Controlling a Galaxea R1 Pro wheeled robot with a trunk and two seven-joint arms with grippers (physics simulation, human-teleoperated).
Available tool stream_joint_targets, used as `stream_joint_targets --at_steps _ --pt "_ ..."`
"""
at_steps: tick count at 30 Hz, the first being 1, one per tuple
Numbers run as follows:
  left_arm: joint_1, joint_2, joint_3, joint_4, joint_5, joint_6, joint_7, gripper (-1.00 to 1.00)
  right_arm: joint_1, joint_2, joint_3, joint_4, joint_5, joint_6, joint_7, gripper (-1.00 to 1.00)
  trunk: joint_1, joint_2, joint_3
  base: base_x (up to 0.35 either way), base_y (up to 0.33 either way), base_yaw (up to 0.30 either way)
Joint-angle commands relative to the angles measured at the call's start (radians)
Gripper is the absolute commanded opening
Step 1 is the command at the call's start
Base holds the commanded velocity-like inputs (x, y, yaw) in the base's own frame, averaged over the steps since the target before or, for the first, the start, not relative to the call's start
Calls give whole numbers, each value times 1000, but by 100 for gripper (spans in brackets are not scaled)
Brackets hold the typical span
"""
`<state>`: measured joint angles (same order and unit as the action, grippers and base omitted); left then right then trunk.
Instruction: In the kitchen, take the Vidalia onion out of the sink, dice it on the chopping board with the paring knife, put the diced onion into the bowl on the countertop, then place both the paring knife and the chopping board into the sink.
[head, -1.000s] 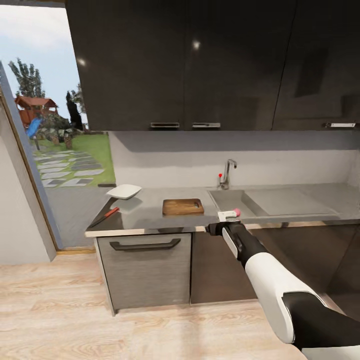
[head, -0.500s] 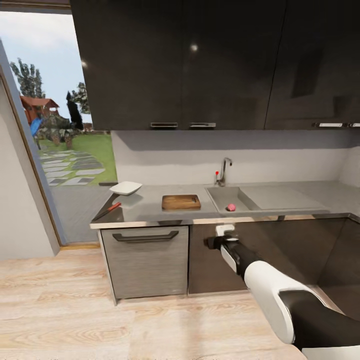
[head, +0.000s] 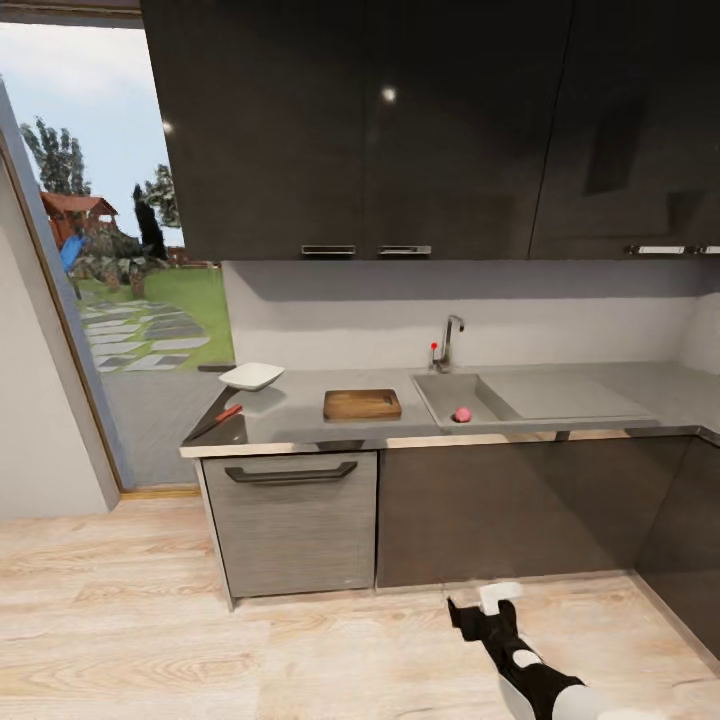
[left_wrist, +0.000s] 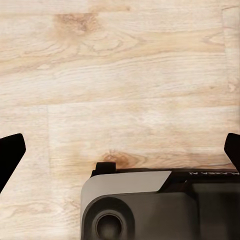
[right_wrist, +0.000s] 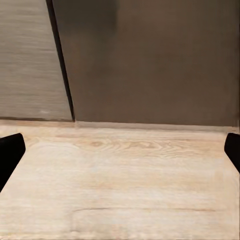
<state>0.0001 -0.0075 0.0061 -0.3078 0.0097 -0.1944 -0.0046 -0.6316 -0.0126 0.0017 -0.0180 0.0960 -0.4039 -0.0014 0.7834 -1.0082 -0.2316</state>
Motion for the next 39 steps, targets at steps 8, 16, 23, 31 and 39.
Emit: stream_joint_targets --at_steps 8,16,23,31,39 --pt "0 0 3 -2 1 -2 0 100 210 -32 1 2 47 -270 0 100 0 -1 -1 0 0 0" --pt "0 -2 2 -5 0 -2 0 100 389 -29 -5 1 48 -637 -16 100 0 -1 -1 0 0 0" --pt "0 -5 0 -4 0 -72 1 100 398 -26 -8 -2 44 -522 -21 100 0 -1 -1 0 -52 0" --pt "0 -7 -1 1 1 -138 4 100 400 -23 -10 -2 -8 -509 -24 100 0 -1 -1 0 -287 0" --pt "0 -8 -1 35 0 -141 12 100 400 -20 -8 -2 -43 -508 -24 100 0 -1 -1 0 -319 0"
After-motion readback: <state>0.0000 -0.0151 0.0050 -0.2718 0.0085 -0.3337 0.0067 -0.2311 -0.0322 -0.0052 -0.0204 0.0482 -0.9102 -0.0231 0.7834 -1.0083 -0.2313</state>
